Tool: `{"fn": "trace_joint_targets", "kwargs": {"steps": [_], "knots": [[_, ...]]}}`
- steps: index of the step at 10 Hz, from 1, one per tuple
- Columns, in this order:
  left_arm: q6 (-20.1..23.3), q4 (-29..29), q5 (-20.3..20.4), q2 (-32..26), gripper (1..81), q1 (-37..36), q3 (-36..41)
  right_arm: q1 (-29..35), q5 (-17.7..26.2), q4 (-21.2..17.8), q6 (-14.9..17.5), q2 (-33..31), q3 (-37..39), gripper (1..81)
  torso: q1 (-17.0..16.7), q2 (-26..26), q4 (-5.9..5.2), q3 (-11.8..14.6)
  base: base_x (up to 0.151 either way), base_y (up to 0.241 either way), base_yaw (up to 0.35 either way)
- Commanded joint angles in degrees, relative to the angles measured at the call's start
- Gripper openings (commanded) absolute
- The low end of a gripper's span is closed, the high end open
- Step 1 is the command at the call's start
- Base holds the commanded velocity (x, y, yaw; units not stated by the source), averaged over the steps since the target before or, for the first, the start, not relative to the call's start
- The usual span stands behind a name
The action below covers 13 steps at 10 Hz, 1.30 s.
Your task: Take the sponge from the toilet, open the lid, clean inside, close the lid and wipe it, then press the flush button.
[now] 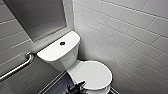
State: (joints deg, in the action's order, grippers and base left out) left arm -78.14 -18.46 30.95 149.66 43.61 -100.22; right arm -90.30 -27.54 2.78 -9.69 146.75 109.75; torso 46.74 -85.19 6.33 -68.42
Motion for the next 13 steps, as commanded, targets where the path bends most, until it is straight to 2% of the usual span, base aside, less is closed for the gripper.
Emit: {"fn": "trace_joint_targets", "kwargs": {"steps": [1, 8, 13], "knots": [[0.7, -0.7, 10.3, -1.9, 81.1, -11.0, 4.4, -1.3, 3.4, -0.1, -0.1, -1.0, -0.1, 1.0, 0.0, 0.0, 0.0, 0.0, 0.0, 0.0, 0.0], [-0.5, 5.4, 10.1, -7.2, 81.1, -14.5, 5.3, -1.9, 3.4, 0.0, -0.1, -0.7, -0.3, 1.0, 0.0, 0.0, 0.0, 0.0, 0.0, 0.0, 0.0], [-1.1, 10.0, 11.1, -10.7, 81.1, -14.5, -3.5, -2.0, 3.4, 0.0, -0.1, -1.0, -0.6, 1.0, 0.0, 0.0, 0.0, 0.0, 0.0, 0.0, 0.0]]}}
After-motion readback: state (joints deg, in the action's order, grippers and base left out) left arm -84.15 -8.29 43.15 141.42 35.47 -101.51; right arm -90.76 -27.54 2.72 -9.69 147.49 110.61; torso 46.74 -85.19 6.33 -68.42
